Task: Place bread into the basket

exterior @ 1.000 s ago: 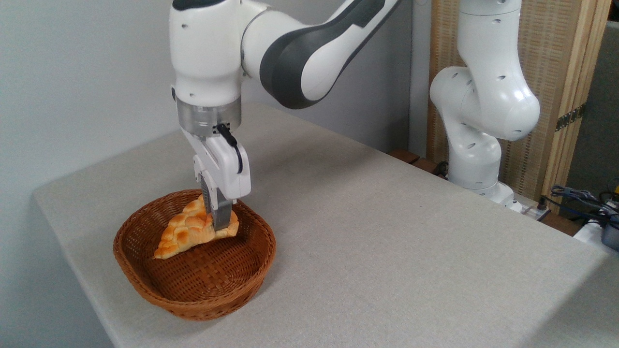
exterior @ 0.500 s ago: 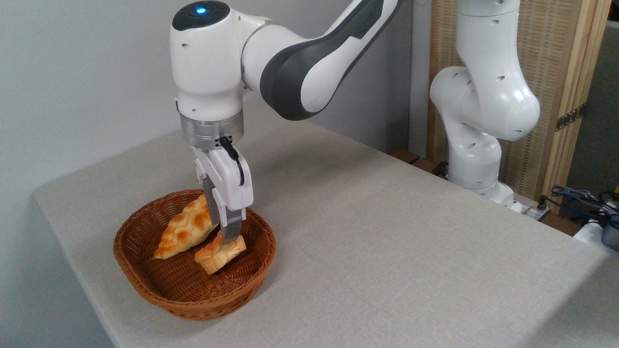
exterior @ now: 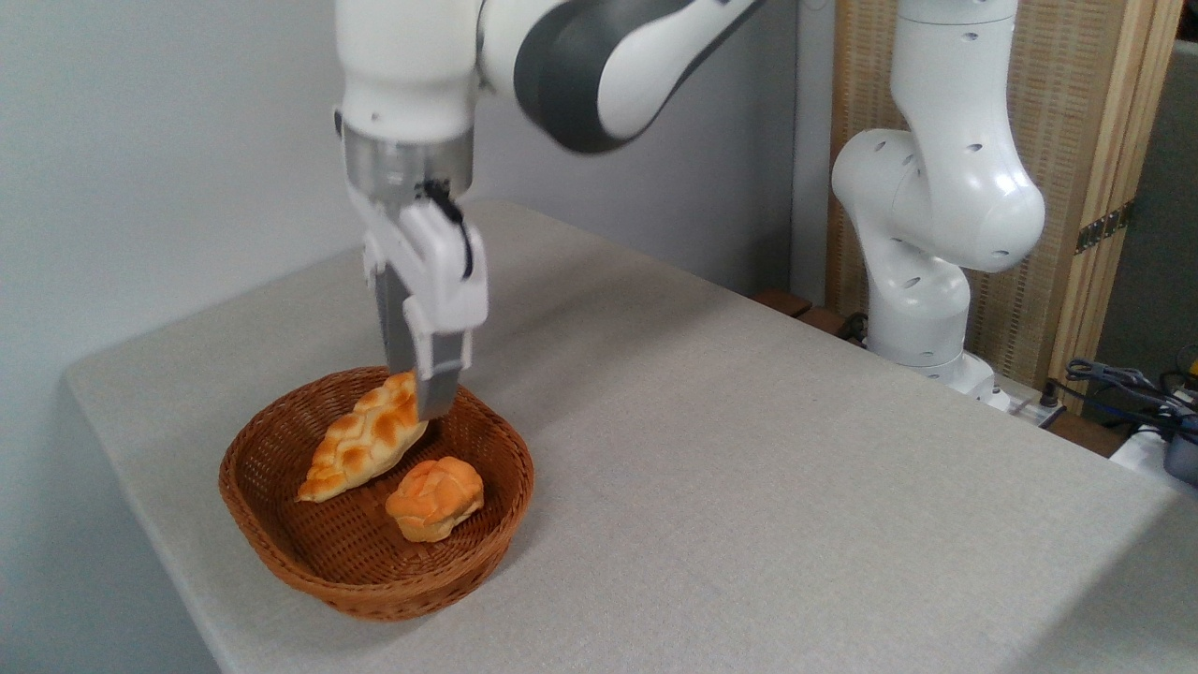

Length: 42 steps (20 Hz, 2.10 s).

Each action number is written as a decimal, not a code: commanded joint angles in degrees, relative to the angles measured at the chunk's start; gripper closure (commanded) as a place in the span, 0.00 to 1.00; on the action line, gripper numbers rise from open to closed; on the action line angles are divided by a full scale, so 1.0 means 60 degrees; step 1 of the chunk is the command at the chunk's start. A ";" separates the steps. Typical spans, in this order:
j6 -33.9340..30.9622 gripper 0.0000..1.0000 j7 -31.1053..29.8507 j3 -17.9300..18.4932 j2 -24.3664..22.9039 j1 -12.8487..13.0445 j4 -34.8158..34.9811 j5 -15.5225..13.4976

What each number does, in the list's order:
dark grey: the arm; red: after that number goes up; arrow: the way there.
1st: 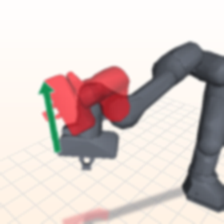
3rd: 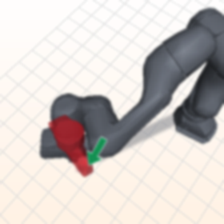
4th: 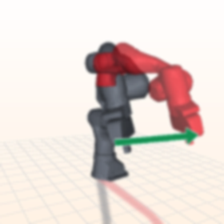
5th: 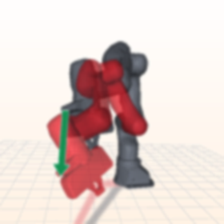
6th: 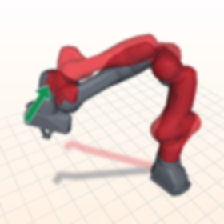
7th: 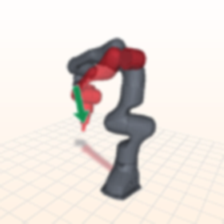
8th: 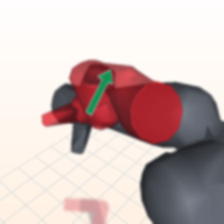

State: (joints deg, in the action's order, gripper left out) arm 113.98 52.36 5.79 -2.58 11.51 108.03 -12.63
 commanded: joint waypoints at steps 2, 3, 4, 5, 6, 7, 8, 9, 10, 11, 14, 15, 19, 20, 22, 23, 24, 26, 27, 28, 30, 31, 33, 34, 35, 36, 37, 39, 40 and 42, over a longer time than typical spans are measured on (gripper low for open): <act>-0.1973 0.00 -0.1020 0.0076 -0.0098 -0.0102 -0.1362 0.1078; -0.2179 0.00 -0.1108 0.0061 -0.0083 -0.0103 -0.1480 0.1254; -0.2326 0.00 -0.1153 0.0017 -0.0083 -0.0117 -0.1568 0.1473; -0.2443 0.00 -0.1298 -0.0027 -0.0069 -0.0161 -0.1656 0.1650; -0.2459 0.00 -0.1503 -0.0070 -0.0054 -0.0205 -0.1700 0.1724; -0.2474 0.00 -0.1722 -0.0216 -0.0054 -0.0234 -0.1701 0.1739; -0.2474 0.00 -0.1811 -0.0319 -0.0054 -0.0307 -0.1686 0.1739; -0.2503 0.00 -0.1798 -0.0378 -0.0039 -0.0351 -0.1686 0.1754; -0.2576 0.00 -0.1798 -0.0451 -0.0039 -0.0366 -0.1686 0.1856; -0.2605 0.00 -0.1798 -0.0466 -0.0025 -0.0366 -0.1686 0.1987; -0.2649 0.00 -0.1812 -0.0496 0.0048 -0.0381 -0.1759 0.1960; -0.2853 0.00 -0.1812 -0.0452 0.0107 -0.0395 -0.1934 0.1858; -0.3074 0.00 -0.1842 -0.0496 0.0224 -0.0381 -0.2067 0.1929; -0.3074 0.00 -0.1900 -0.0496 0.0224 -0.0395 -0.2067 0.1959; -0.3074 0.00 -0.1988 -0.0525 0.0224 -0.0381 -0.2023 0.1974; -0.3074 0.00 -0.2032 -0.0540 0.0224 -0.0395 -0.2023 0.1974; -0.3074 0.00 -0.2076 -0.0554 0.0224 -0.0381 -0.2023 0.1974; -0.3074 0.00 -0.2076 -0.0569 0.0224 -0.0395 -0.2023 0.1988; -0.3074 0.00 -0.2076 -0.0569 0.0224 -0.0396 -0.2023 0.1988; -0.3074 0.00 -0.2076 -0.0569 0.0224 -0.0396 -0.2023 0.1988; -0.3074 0.00 -0.2076 -0.0569 0.0224 -0.0396 -0.2038 0.1988; -0.3074 0.00 -0.2105 -0.0569 0.0224 -0.0396 -0.2038 0.2003; -0.3074 0.00 -0.2193 -0.0569 0.0239 -0.0396 -0.2052 0.2061; -0.3074 0.00 -0.2208 -0.0569 0.0239 -0.0396 -0.2052 0.2062; -0.3074 0.00 -0.2222 -0.0569 0.0239 -0.0396 -0.2038 0.2062; -0.3103 0.00 -0.2237 -0.0583 0.0239 -0.0396 -0.2023 0.2062; -0.3133 0.00 -0.2252 -0.0584 0.0239 -0.0396 -0.2023 0.2062; -0.3133 0.00 -0.2252 -0.0511 0.0225 -0.0410 -0.2038 0.2047; -0.3118 0.00 -0.2237 -0.0481 0.0224 -0.0425 -0.2038 0.2047; -0.3104 0.00 -0.2237 -0.0496 0.0225 -0.0425 -0.2038 0.2047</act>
State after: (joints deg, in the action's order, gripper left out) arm 97.14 39.99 2.91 -1.67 9.25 97.31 -1.38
